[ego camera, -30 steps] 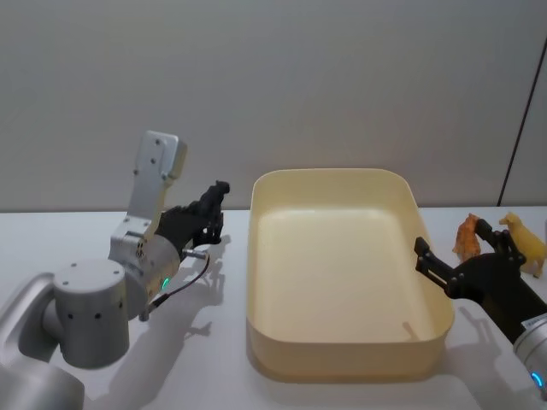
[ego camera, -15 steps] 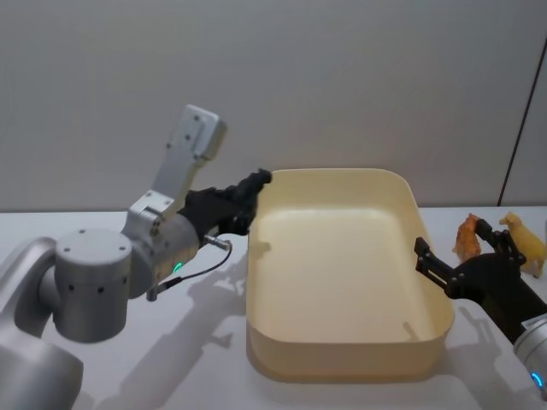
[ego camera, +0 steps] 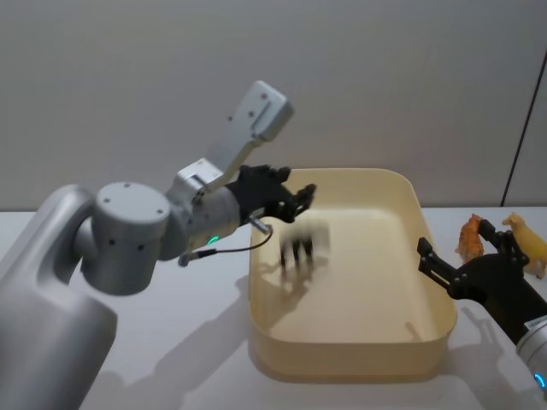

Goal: Pick up the toy alternately with two hands and place it into the central storage box.

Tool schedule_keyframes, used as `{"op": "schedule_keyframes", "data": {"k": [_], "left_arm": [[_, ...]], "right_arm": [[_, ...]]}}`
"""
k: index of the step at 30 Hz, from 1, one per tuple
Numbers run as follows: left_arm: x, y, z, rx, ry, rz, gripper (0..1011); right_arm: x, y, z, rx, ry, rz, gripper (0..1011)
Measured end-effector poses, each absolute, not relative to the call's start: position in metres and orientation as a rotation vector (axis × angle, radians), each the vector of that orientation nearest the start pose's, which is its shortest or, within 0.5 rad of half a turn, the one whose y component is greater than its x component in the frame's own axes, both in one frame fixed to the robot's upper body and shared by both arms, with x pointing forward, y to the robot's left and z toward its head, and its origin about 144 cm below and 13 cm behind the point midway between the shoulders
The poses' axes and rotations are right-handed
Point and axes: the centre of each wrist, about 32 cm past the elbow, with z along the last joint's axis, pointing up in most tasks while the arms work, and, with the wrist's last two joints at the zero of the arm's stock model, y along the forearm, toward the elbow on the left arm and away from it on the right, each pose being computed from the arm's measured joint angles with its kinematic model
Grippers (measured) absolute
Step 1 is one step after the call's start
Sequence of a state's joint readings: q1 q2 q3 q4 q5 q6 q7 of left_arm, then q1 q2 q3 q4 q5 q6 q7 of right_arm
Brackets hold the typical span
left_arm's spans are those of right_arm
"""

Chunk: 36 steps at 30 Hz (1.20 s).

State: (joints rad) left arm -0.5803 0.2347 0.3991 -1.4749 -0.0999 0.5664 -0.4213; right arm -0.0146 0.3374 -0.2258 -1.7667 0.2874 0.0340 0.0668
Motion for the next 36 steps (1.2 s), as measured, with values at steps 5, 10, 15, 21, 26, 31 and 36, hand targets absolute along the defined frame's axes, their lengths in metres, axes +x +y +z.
{"op": "schedule_keyframes", "data": {"k": [5, 10, 15, 21, 26, 31, 36], "left_arm": [[0.584, 0.174, 1.316, 0.394, -0.096, 0.849, 612], [0.588, 0.169, 1.320, 0.408, -0.115, 0.818, 751], [0.592, 0.166, 1.324, 0.420, -0.130, 0.795, 916], [0.594, 0.163, 1.327, 0.429, -0.140, 0.778, 1001], [0.596, 0.161, 1.329, 0.434, -0.147, 0.768, 1001], [0.596, 0.160, 1.329, 0.436, -0.150, 0.763, 1001], [0.597, 0.160, 1.330, 0.439, -0.153, 0.757, 1001]], "right_arm": [[0.443, -0.237, 1.189, 0.026, -0.075, -1.230, 1001], [0.443, -0.237, 1.189, 0.026, -0.075, -1.230, 1001], [0.443, -0.237, 1.189, 0.026, -0.075, -1.229, 1001], [0.444, -0.238, 1.189, 0.027, -0.077, -1.231, 1001], [0.445, -0.244, 1.191, 0.021, -0.088, -1.254, 1001], [0.444, -0.252, 1.192, 0.012, -0.095, -1.280, 1001], [0.438, -0.273, 1.194, -0.035, -0.100, -1.358, 1001]]}}
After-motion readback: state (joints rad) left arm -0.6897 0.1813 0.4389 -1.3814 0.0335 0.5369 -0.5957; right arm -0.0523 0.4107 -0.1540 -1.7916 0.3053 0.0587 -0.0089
